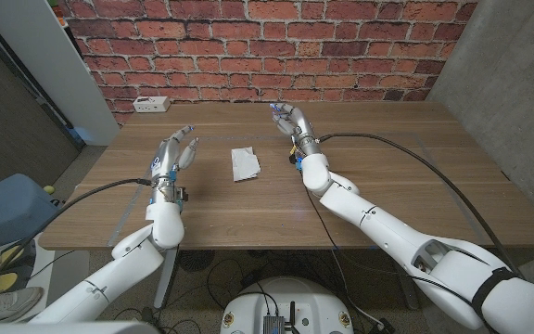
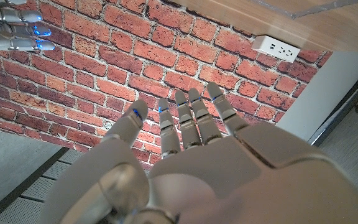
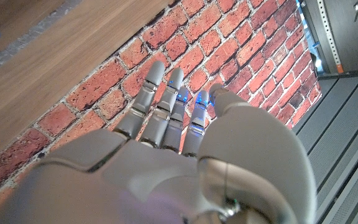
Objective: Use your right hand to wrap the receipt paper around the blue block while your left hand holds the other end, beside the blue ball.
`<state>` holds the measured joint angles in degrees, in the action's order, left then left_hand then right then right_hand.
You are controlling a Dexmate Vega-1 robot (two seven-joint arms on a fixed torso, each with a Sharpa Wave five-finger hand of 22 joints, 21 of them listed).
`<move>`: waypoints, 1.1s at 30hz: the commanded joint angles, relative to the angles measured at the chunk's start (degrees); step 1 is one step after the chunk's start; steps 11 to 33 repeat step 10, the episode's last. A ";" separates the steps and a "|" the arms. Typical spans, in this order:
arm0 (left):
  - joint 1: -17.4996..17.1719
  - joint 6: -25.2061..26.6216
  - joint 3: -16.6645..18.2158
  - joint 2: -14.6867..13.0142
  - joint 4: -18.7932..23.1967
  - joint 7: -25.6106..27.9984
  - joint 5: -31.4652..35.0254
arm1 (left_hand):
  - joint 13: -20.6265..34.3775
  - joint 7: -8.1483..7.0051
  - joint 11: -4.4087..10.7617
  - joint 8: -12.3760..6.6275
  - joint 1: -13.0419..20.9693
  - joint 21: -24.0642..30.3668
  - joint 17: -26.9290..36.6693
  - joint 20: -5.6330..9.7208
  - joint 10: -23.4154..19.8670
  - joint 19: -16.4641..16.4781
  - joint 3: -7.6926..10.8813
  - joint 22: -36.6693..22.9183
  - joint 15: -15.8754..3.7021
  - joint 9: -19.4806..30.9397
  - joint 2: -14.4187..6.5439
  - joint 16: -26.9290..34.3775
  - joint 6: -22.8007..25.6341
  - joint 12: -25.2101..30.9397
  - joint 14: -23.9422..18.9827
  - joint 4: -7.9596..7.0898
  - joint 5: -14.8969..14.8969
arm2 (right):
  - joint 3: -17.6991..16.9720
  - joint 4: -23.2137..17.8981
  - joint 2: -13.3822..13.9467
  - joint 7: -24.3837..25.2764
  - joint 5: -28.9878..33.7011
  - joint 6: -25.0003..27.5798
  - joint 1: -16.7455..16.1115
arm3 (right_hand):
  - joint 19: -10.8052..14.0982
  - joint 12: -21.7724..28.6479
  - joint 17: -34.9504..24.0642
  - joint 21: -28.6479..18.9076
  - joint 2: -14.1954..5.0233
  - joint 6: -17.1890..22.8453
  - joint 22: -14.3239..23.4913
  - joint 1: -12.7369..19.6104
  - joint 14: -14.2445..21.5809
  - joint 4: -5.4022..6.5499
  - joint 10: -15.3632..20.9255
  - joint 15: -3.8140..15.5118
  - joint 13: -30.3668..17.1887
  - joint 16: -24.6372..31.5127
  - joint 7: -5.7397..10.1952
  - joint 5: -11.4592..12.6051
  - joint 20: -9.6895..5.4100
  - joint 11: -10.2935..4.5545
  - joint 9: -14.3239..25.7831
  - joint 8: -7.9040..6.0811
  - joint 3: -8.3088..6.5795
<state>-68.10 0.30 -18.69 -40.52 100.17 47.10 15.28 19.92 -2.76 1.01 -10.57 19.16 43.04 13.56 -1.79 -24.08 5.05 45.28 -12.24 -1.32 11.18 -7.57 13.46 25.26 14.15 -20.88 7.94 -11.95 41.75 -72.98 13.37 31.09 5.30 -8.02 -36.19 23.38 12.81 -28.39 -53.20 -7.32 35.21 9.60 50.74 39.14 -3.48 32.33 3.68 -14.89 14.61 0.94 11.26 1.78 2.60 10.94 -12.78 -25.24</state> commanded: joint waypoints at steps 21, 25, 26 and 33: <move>4.63 -8.77 1.24 0.32 -7.94 -7.89 -7.84 | -0.58 0.22 -0.22 -0.01 -1.20 0.05 -0.13 -0.74 0.64 -0.01 -0.74 0.08 -0.14 -0.05 -0.56 -0.58 -0.81 -0.56 0.86 -0.97 0.36 | -6.88 -7.34 -0.17 12.08 -2.69 1.78 -6.79 | -2.74 -0.61 1.76 2.41 -0.39 1.71 -0.07 -2.12 -2.31 -0.29 0.37 0.13 0.59 -1.39 -0.52 0.73 3.43 0.72 0.02 0.34 -1.73; 4.63 -8.77 1.24 0.32 -7.94 -7.89 -7.84 | -0.58 0.22 -0.22 -0.01 -1.20 0.05 -0.13 -0.74 0.64 -0.01 -0.74 0.08 -0.14 -0.05 -0.56 -0.58 -0.81 -0.56 0.86 -0.97 0.36 | -6.88 -7.34 -0.17 12.08 -2.69 1.78 -6.79 | -2.74 -0.61 1.76 2.41 -0.39 1.71 -0.07 -2.12 -2.31 -0.29 0.37 0.13 0.59 -1.39 -0.52 0.73 3.43 0.72 0.02 0.34 -1.73; 4.63 -8.77 1.24 0.32 -7.94 -7.89 -7.84 | -0.58 0.22 -0.22 -0.01 -1.20 0.05 -0.13 -0.74 0.64 -0.01 -0.74 0.08 -0.14 -0.05 -0.56 -0.58 -0.81 -0.56 0.86 -0.97 0.36 | -6.88 -7.34 -0.17 12.08 -2.69 1.78 -6.79 | -2.74 -0.61 1.76 2.41 -0.39 1.71 -0.07 -2.12 -2.31 -0.29 0.37 0.13 0.59 -1.39 -0.52 0.73 3.43 0.72 0.02 0.34 -1.73; 4.63 -8.77 1.24 0.32 -7.94 -7.89 -7.84 | -0.58 0.22 -0.22 -0.01 -1.20 0.05 -0.13 -0.74 0.64 -0.01 -0.74 0.08 -0.14 -0.05 -0.56 -0.58 -0.81 -0.56 0.86 -0.97 0.36 | -6.88 -7.34 -0.17 12.08 -2.69 1.78 -6.79 | -2.74 -0.61 1.76 2.41 -0.39 1.71 -0.07 -2.12 -2.31 -0.29 0.37 0.13 0.59 -1.39 -0.52 0.73 3.43 0.72 0.02 0.34 -1.73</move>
